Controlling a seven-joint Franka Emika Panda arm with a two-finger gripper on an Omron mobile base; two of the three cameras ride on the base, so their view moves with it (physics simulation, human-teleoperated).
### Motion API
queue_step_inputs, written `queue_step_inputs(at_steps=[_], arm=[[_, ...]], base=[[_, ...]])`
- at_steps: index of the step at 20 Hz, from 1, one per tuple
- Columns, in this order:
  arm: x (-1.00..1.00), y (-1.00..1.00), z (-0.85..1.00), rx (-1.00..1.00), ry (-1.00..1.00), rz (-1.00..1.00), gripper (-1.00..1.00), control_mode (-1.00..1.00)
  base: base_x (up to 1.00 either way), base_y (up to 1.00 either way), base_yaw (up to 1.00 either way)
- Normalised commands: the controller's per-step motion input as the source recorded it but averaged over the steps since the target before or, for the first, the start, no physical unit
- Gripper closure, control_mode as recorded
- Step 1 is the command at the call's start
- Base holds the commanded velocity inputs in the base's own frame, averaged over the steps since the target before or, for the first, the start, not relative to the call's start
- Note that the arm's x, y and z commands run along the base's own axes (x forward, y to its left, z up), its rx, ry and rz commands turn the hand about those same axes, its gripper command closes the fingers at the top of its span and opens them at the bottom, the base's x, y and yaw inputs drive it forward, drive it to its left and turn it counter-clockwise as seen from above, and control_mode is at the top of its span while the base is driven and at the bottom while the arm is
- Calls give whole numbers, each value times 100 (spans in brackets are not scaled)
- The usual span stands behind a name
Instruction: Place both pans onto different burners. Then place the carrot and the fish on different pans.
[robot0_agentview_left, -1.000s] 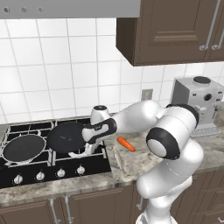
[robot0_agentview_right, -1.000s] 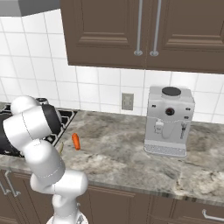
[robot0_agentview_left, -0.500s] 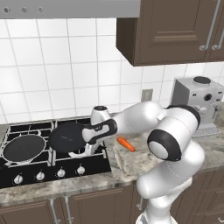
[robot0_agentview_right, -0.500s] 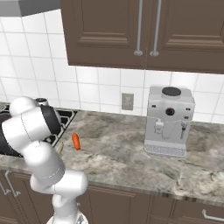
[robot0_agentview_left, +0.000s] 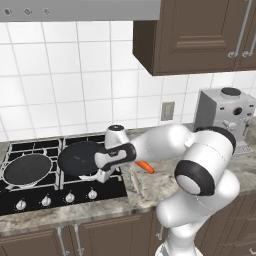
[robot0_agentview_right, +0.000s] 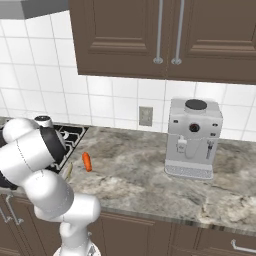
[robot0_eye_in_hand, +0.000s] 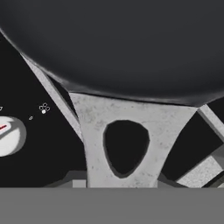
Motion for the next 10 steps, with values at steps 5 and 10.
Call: queue_step_inputs(at_steps=[5,10], arm=[[-43,-10,-41,0,2,-3,100,-100],[-36,0,-45,0,6,-3,100,-100]], base=[[0,0,0],[0,0,0]])
